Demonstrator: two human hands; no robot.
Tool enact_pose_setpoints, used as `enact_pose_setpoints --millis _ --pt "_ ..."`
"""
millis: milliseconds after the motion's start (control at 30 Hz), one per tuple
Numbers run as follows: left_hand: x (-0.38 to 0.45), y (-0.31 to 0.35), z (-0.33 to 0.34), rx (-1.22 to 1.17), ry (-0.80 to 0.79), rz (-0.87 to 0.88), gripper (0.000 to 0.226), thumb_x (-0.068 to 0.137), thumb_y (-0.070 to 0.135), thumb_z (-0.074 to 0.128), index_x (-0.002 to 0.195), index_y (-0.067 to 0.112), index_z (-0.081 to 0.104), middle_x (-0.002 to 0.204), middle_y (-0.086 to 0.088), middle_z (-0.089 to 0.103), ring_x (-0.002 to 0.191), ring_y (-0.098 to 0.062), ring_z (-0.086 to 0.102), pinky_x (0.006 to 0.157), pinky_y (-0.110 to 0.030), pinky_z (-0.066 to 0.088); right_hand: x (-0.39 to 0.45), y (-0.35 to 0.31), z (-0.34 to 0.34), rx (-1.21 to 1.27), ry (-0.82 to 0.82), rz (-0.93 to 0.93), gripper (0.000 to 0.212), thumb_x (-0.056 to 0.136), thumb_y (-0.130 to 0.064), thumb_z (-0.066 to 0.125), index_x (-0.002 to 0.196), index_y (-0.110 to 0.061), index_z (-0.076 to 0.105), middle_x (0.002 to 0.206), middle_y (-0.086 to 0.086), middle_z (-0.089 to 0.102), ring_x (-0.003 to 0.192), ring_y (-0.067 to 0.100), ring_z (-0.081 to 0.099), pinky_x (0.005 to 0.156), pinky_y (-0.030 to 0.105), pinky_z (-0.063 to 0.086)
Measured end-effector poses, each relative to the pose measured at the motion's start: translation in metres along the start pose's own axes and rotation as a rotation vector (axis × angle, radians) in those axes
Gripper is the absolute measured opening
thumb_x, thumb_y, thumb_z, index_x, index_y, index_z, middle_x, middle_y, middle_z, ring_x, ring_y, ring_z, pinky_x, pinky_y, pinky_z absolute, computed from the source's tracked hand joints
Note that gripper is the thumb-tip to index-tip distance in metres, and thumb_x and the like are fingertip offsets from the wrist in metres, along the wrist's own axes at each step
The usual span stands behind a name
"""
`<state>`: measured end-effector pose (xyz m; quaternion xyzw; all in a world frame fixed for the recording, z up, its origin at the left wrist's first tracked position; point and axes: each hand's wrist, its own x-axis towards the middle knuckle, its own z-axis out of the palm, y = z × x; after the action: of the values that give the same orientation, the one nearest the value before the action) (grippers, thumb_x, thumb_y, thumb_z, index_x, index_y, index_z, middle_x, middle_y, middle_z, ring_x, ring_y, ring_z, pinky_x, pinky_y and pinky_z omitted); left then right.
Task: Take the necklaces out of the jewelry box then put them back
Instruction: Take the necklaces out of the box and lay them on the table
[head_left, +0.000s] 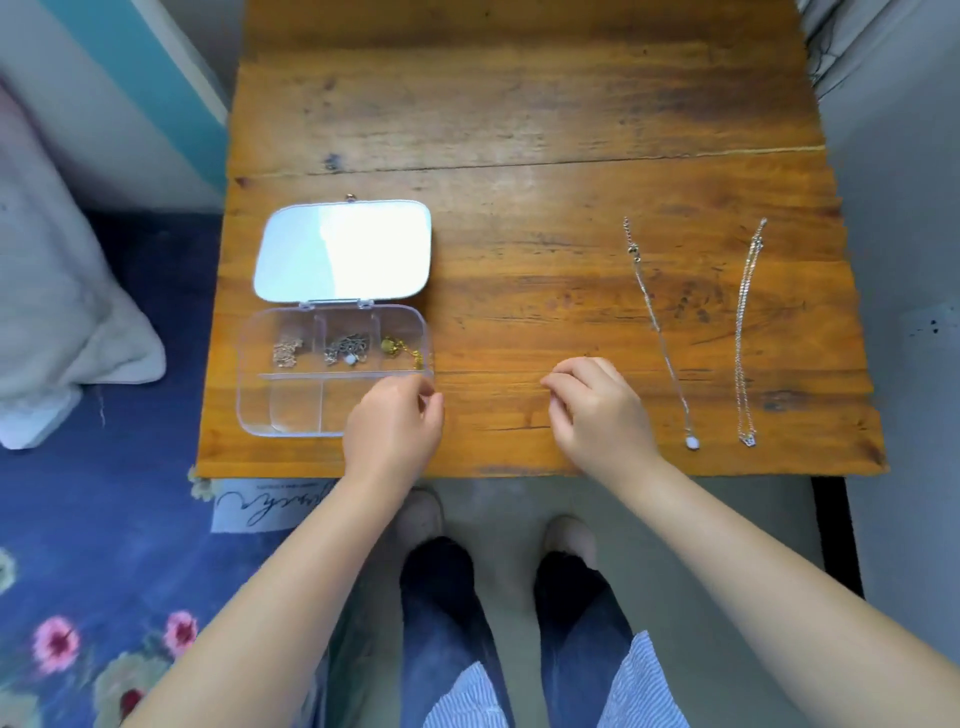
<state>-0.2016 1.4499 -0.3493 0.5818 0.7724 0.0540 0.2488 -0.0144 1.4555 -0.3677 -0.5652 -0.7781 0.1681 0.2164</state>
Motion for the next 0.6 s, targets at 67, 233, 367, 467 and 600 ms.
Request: enact_pose_setpoints --millis 67,233,367,467,600 --pt "0.012 -0.032 -0.022 0.013 0.052 0.000 0.020 0.090 0.020 0.051 0.097 0.008 0.065 0.095 -0.010 0.067 0.091 -0.026 0.059 0.065 -0.030 0.041 0.019 -0.030 0.015 0.035 -0.016 -0.025 0.015 0.064 0.012 0.065 0.075 0.003 0.068 0.074 0.019 0.069 0.069 0.035 0.064 0.057 0.039 0.057" --pt "0.046 -0.095 -0.059 0.100 0.030 0.005 0.024 0.091 0.014 0.047 0.105 0.008 0.065 0.106 -0.012 0.063 0.097 -0.030 0.058 0.072 -0.038 0.050 0.070 -0.093 0.049 0.011 -0.178 -0.088 0.003 0.073 0.001 0.065 0.075 0.001 0.067 0.075 0.017 0.068 0.072 0.034 0.062 0.059 0.035 0.053" --pt "0.066 -0.103 -0.059 0.240 -0.109 0.164 0.021 0.087 0.005 0.047 0.095 0.006 0.066 0.092 -0.009 0.056 0.091 -0.029 0.055 0.062 -0.033 0.041 0.106 -0.112 0.083 -0.181 -0.443 0.047 0.013 0.083 -0.003 0.047 0.081 0.000 0.060 0.093 0.018 0.062 0.092 0.031 0.056 0.061 0.032 0.036" --pt "0.081 -0.092 -0.051 0.318 -0.211 0.266 0.017 0.084 0.002 0.050 0.094 0.004 0.063 0.093 -0.011 0.051 0.097 -0.029 0.053 0.061 -0.030 0.030 0.120 -0.118 0.097 -0.293 -0.570 0.112 0.013 0.082 0.002 0.046 0.080 -0.004 0.058 0.098 0.018 0.060 0.094 0.033 0.057 0.061 0.031 0.032" --pt "0.098 -0.091 -0.040 0.411 -0.255 0.251 0.020 0.090 0.014 0.050 0.104 0.011 0.064 0.111 -0.009 0.058 0.106 -0.029 0.054 0.081 -0.036 0.038 0.120 -0.118 0.106 -0.353 -0.608 0.160 0.015 0.084 -0.001 0.047 0.089 0.000 0.061 0.102 0.017 0.061 0.095 0.033 0.059 0.062 0.032 0.036"
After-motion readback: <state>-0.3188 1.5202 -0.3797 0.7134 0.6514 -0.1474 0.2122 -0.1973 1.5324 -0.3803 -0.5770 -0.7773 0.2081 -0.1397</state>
